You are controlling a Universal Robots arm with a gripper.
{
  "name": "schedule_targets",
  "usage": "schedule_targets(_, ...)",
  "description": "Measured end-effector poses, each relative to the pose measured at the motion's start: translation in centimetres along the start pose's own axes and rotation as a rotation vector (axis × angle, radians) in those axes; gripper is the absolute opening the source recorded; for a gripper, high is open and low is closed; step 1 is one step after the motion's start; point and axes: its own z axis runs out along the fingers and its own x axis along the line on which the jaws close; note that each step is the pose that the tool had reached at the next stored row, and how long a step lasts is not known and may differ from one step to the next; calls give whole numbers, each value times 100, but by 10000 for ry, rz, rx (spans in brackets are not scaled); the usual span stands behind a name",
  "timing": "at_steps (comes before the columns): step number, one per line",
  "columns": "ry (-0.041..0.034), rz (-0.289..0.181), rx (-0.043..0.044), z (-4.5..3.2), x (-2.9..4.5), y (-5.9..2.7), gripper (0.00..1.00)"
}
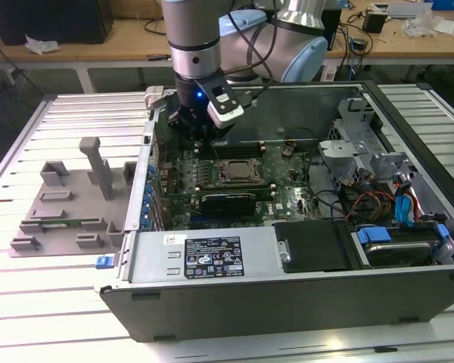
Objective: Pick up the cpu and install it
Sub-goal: 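Install the first cpu locking lever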
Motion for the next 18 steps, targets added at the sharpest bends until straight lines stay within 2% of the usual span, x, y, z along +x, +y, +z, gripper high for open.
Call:
schedule_targets(2, -26, 13, -261, 0, 8, 0, 11)
schedule_targets(3, -41, 22, -441, -1, 18, 0, 11)
schedule_targets(4, -57, 27, -562, -2, 37, 1, 11)
schedule_targets(6, -75, 25, -581, -4, 78, 1, 11)
schedule_targets(7, -90, 27, -634, -4, 92, 1, 11)
schedule_targets(8, -108, 30, -762, -5, 100, 1, 11)
schedule_targets(10, -167, 53, -1258, -6, 109, 2, 11)
schedule_targets(11, -183, 56, -1321, -9, 111, 2, 11)
schedule_targets(13, -199, 58, -1393, -14, 111, 2, 11)
schedule_targets(14, -214, 64, -1545, -14, 110, 2, 11)
schedule_targets(15, -217, 69, -1619, -17, 111, 1, 11)
schedule_targets(18, -218, 69, -1621, -54, 109, 3, 11)
